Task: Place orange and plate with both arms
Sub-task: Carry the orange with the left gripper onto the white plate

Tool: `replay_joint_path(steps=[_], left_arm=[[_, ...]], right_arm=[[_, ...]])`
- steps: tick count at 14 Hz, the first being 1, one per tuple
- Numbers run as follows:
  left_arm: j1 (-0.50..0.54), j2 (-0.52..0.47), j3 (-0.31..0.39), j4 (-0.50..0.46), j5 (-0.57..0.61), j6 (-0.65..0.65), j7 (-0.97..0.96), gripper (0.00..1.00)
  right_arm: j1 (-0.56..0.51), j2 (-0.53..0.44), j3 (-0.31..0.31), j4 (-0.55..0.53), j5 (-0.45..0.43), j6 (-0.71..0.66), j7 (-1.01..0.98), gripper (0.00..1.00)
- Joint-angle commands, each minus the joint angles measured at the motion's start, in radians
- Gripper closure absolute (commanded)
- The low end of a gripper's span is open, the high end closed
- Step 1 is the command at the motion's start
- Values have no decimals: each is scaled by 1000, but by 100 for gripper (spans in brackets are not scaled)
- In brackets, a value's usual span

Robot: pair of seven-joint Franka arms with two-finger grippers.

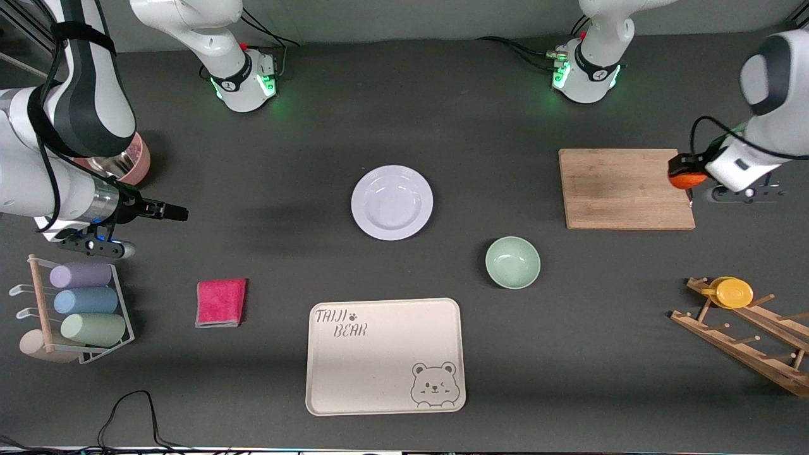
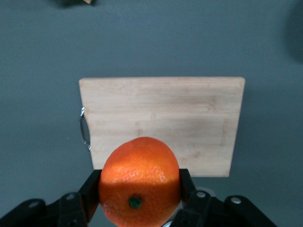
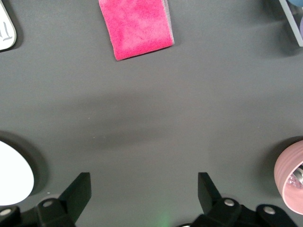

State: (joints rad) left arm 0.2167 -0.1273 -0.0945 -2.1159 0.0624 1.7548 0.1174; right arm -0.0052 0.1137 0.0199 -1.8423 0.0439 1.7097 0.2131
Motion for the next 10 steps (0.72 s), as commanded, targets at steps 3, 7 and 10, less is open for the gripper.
replay_joint_path(steps=[3, 7, 10], left_arm=[[-13, 200, -13, 538, -10, -409, -2, 100], [-103, 278, -16, 740, -41, -564, -126, 100], [-279, 282, -16, 734, -94, -564, -374, 100]], right_arm=[[1, -3, -8, 0, 103, -5, -31, 0], [1, 4, -8, -11, 250, 5, -31, 0], [8, 23, -5, -22, 326, 33, -32, 0]])
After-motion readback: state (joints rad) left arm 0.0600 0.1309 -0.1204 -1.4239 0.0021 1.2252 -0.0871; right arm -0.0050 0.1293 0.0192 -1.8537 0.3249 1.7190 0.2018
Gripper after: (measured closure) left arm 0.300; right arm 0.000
